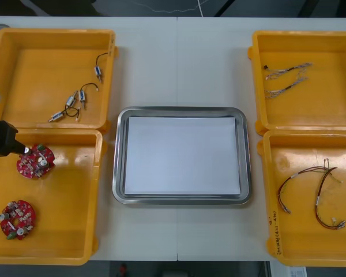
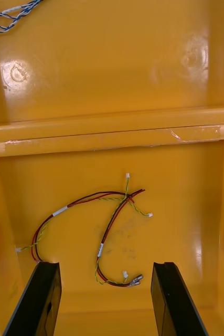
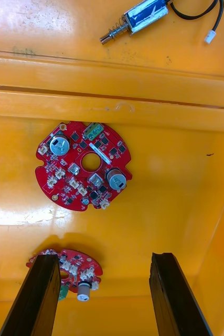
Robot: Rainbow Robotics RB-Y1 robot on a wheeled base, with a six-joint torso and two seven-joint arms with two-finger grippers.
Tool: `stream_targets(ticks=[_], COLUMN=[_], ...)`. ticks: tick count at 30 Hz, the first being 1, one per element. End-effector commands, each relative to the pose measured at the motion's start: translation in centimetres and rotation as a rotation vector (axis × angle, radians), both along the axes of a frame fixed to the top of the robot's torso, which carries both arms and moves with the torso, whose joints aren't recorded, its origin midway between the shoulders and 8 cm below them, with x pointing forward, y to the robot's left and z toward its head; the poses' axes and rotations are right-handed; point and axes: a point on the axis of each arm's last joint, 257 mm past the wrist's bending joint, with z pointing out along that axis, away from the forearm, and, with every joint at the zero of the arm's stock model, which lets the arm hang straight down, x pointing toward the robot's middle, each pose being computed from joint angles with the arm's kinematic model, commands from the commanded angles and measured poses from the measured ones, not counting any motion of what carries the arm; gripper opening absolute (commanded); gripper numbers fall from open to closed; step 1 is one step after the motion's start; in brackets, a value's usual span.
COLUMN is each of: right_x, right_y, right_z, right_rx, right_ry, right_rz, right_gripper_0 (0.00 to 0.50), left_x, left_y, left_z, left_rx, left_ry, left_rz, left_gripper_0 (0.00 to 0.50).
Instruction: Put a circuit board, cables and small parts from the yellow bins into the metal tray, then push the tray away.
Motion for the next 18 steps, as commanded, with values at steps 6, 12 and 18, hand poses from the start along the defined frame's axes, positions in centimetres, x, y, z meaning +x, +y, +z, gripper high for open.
stream_targets(ticks=[6, 12, 18], right_x=[0.43, 0.43, 0.43], right_y=[-0.99, -0.99, -0.99], right_z=[2.13, 2.13, 2.13], right_rx=[-0.019, -0.019, -0.019], right_ry=[-0.044, -0.044, -0.044], right_rz=[-0.026, -0.026, -0.026], right_gripper_0=[0.500, 0.500, 0.500], left_x=[-0.29, -0.29, -0.29], left_y=[0.92, 0.92, 0.92], left_z=[0.81, 0.81, 0.81], left_rx=[0.078, 0.078, 0.078], left_ry=[-0.017, -0.017, -0.017], left_rz=[-0.088, -0.088, -0.088], left_gripper_0=[0.500, 0.500, 0.500])
